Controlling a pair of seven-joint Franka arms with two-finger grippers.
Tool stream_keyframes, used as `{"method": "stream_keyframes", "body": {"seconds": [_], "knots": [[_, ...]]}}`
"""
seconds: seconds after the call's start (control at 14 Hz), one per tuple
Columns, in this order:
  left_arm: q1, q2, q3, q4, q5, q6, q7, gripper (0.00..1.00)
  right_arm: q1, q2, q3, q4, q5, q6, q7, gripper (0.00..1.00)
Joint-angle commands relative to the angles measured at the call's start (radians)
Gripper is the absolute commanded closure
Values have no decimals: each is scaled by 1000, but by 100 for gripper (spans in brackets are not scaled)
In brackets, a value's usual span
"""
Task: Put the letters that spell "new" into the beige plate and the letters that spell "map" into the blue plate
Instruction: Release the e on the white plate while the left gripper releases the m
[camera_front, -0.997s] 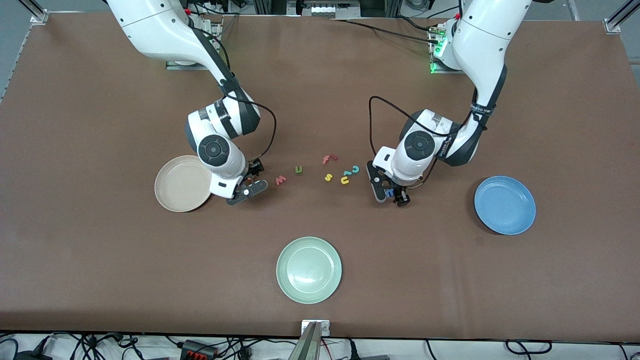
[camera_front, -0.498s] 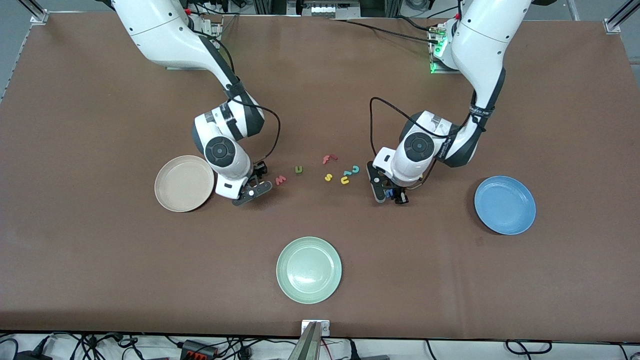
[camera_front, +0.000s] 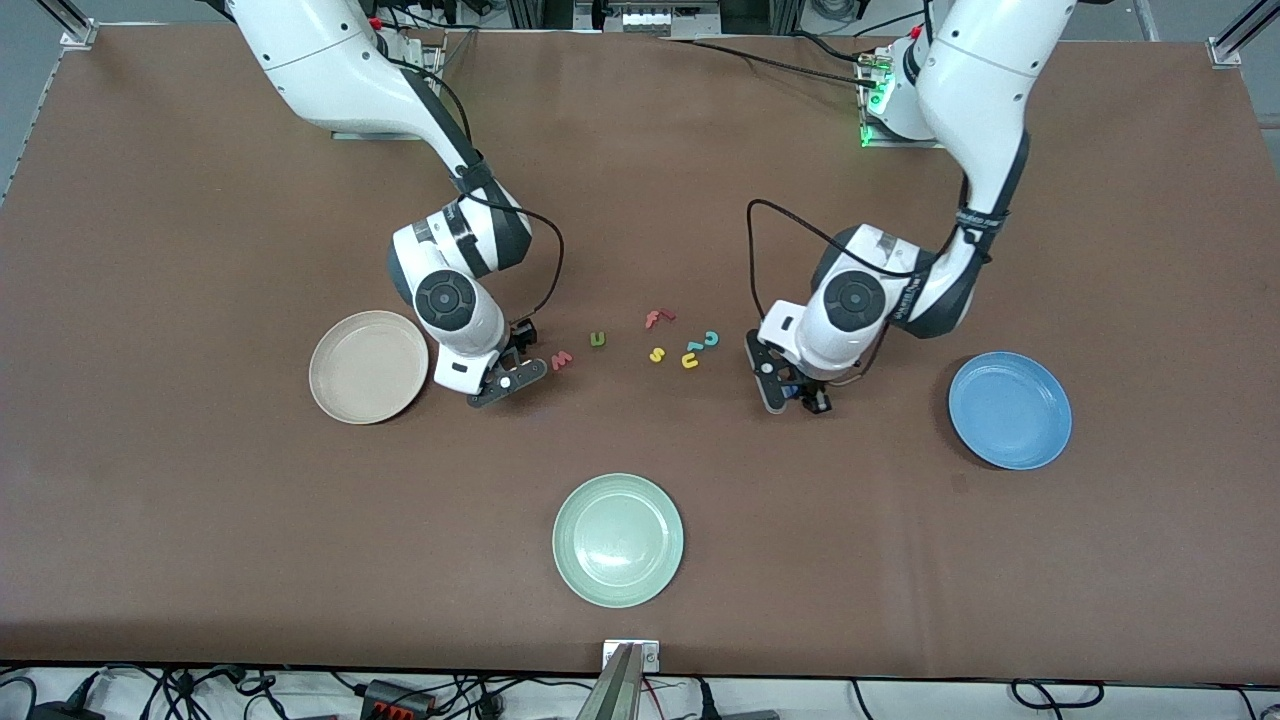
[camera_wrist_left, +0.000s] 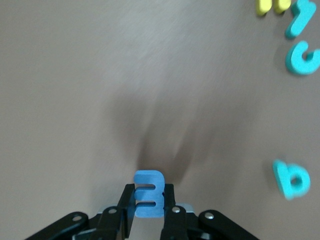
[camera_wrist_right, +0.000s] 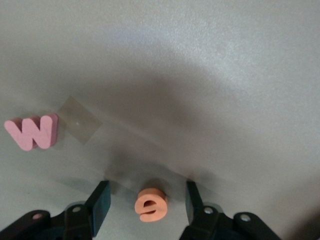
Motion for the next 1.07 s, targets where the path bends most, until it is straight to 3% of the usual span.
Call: {"method": "stream_keyframes", "body": {"seconds": [0.0, 0.28, 0.5, 0.71, 1.0], "knots": [[103, -85, 4, 43, 11, -178, 4, 91, 3, -31, 3, -40, 14, -1, 6, 36], [303, -131, 6, 74, 12, -309, 12, 91, 3, -39, 2, -43, 14, -20, 6, 42], [406, -147, 15, 50, 15, -323, -2, 91, 3, -39, 2, -45, 14, -21, 0, 63], [425, -142, 15, -32, 81, -273, -168, 91, -3, -48, 2, -43, 12, -21, -8, 91], [431, -76, 15, -69, 124, -208, -335, 85, -58, -128, -15, -37, 12, -73, 5, 95]]}}
